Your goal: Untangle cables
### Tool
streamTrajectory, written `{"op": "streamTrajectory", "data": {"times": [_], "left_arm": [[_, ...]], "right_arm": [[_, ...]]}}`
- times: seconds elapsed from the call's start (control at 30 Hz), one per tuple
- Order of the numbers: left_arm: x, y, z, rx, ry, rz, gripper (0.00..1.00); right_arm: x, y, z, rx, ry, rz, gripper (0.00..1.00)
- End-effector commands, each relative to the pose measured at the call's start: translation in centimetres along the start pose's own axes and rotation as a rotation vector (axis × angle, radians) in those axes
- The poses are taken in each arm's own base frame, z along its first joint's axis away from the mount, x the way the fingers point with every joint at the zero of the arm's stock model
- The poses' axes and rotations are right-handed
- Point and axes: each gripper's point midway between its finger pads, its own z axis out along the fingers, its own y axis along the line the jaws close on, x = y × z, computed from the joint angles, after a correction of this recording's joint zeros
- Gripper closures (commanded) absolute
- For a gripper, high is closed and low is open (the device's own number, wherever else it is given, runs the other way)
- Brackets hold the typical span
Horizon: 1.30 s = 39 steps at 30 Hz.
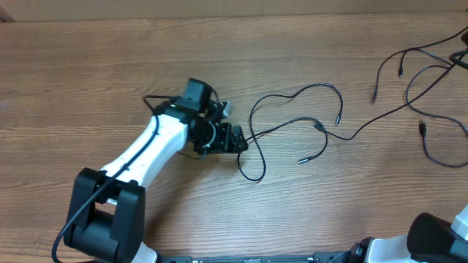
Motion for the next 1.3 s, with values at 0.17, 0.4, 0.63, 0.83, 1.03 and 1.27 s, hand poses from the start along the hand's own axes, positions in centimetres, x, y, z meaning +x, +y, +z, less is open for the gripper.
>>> {"op": "streamTrajectory", "data": {"times": [0.17, 0.4, 0.63, 0.83, 1.03, 1.27], "left_arm": [[1.9, 0.8, 4.3, -0.150, 0.071, -0.061, 0.26], [0.9, 1.9, 4.1, -0.176, 0.037, -0.075, 0.80], [-2.6, 5.5, -1.3, -0.310, -0.080, -0.095, 0.96], [-6.2, 9.1, -10.8, -0.361, -0.279, -0.240, 0.96], [-4.8, 6.8, -8.9, -0.220, -0.191, -0.241, 0.96], [-3.2, 4.4, -6.4, -0.244, -0.122, -0.137, 0.95]], "right_arm": [[-0.5, 0.5, -0.7, -0.015, -0.023, -0.018, 0.96], [-0.3, 0.4, -0.7, -0.011, -0.016, -0.016, 0.96], [-0.8, -0.8, -0.7, 0.059, -0.042, -0.014, 0.96], [-2.9, -8.5, -2.2, 0.486, -0.218, 0.175, 0.96], [-1.9, -7.5, 1.7, 0.396, -0.115, 0.175, 0.96], [-0.1, -9.3, 6.6, 0.444, 0.012, 0.139, 0.96]]}}
